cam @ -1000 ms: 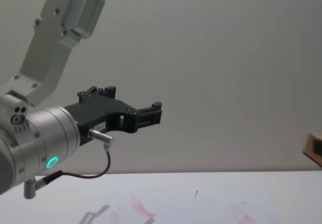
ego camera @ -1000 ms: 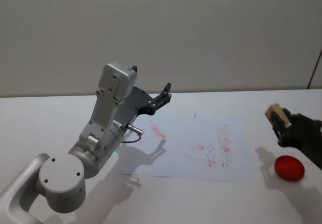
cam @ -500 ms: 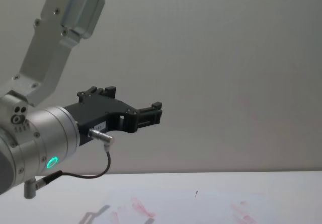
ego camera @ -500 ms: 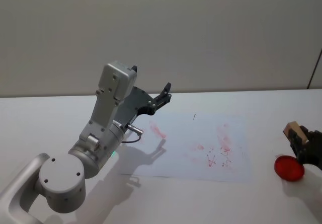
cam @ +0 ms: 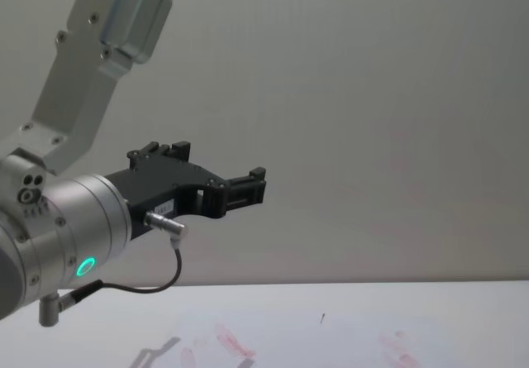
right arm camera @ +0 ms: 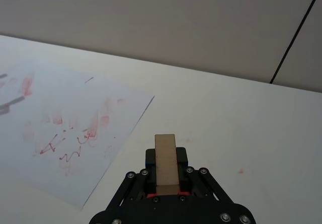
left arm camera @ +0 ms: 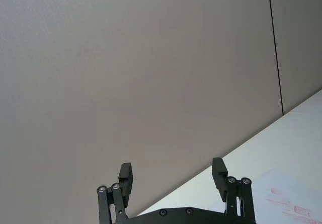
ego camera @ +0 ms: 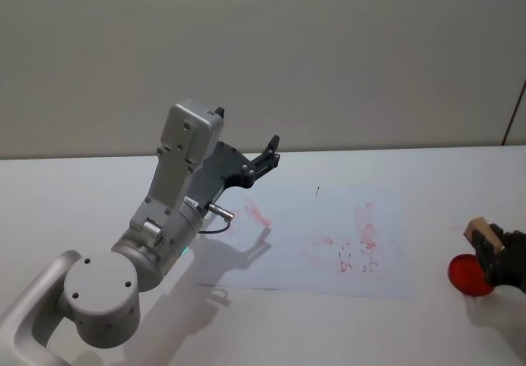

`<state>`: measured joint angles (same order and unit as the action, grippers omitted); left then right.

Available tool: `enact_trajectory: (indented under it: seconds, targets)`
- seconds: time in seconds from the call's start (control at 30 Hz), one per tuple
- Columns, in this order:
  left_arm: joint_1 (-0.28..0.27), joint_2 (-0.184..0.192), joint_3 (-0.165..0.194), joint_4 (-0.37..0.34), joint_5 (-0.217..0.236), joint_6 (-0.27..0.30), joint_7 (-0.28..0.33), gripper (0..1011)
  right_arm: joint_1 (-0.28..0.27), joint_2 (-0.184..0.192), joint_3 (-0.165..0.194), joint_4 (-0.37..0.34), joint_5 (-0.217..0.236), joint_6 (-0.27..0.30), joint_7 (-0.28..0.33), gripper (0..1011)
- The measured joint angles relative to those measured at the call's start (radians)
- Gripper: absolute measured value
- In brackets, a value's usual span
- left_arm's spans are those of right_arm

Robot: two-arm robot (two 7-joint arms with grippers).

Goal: Use the one hand to pick up the stamp and affix it onto the A4 paper.

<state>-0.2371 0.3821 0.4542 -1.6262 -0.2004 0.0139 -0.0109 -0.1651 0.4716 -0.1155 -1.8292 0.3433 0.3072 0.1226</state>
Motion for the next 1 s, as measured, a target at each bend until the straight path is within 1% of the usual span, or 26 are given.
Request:
enact_trajectory:
  seconds: [0.4,0.9,1.0]
  targets:
    - [0.0,0.0,0.0,0.0,0.0,0.0,0.0,1001,0.006,-0.006,-0.017,0.026,-0.045,0.023,0.03,216]
    - [0.0,0.0,0.0,0.0,0.0,0.0,0.0,1001,0.01,-0.009,-0.021,0.045,-0.08,0.03,0.031,216]
    - [0.0,0.0,0.0,0.0,0.0,0.0,0.0,1001,0.01,-0.01,-0.021,0.048,-0.084,0.03,0.03,240]
